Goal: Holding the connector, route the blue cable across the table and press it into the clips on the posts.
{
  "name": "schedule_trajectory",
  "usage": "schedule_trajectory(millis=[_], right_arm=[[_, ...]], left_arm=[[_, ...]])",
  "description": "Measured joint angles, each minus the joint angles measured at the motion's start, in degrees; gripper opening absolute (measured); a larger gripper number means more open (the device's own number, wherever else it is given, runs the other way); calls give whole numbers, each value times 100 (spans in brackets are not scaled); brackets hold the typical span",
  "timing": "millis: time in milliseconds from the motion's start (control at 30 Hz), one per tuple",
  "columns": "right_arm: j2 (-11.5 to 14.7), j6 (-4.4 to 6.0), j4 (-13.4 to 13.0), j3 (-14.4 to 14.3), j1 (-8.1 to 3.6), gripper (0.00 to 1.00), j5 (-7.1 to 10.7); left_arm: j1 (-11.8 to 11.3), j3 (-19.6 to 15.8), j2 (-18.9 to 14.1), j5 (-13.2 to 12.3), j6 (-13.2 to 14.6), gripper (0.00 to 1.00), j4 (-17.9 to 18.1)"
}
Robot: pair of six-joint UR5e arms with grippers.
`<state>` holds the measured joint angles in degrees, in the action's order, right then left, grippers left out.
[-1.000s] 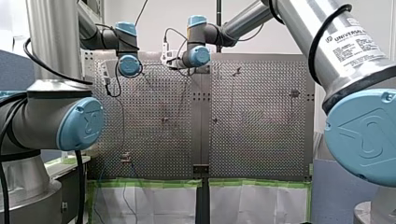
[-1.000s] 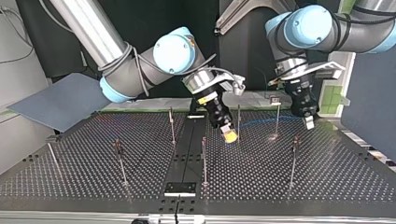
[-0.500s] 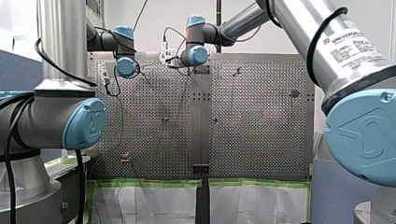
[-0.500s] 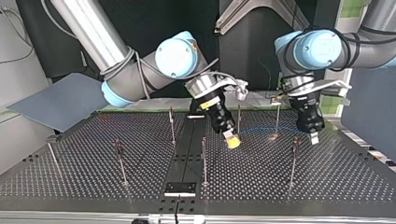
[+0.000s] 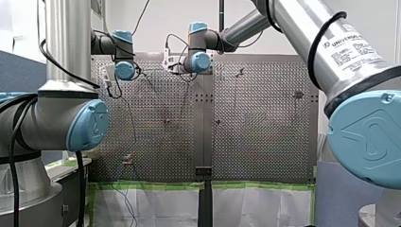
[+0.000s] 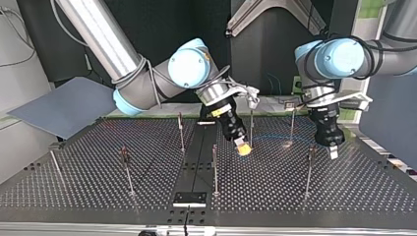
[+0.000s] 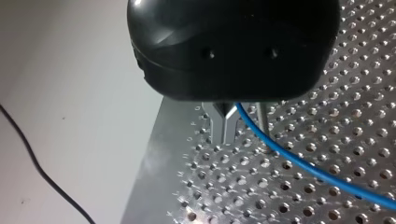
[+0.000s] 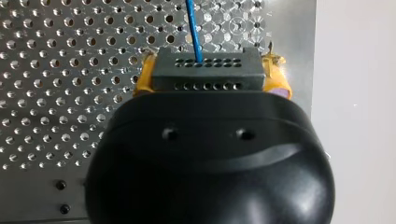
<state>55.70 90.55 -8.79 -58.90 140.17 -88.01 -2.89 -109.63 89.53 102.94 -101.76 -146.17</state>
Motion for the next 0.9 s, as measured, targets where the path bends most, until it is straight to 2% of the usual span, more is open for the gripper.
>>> schedule_trajectory(millis=[200, 567, 900], right_arm=[[-17, -7, -1, 50, -9, 0, -12], [-80, -9, -59, 76, -73, 0, -97], [-405, -17, -74, 459, -116, 0, -151]], left_arm=[[-167, 122, 272, -173, -122, 0, 161], [-653, 254, 394, -667, -492, 0, 541], [-762, 455, 767, -1132, -568, 0, 640]])
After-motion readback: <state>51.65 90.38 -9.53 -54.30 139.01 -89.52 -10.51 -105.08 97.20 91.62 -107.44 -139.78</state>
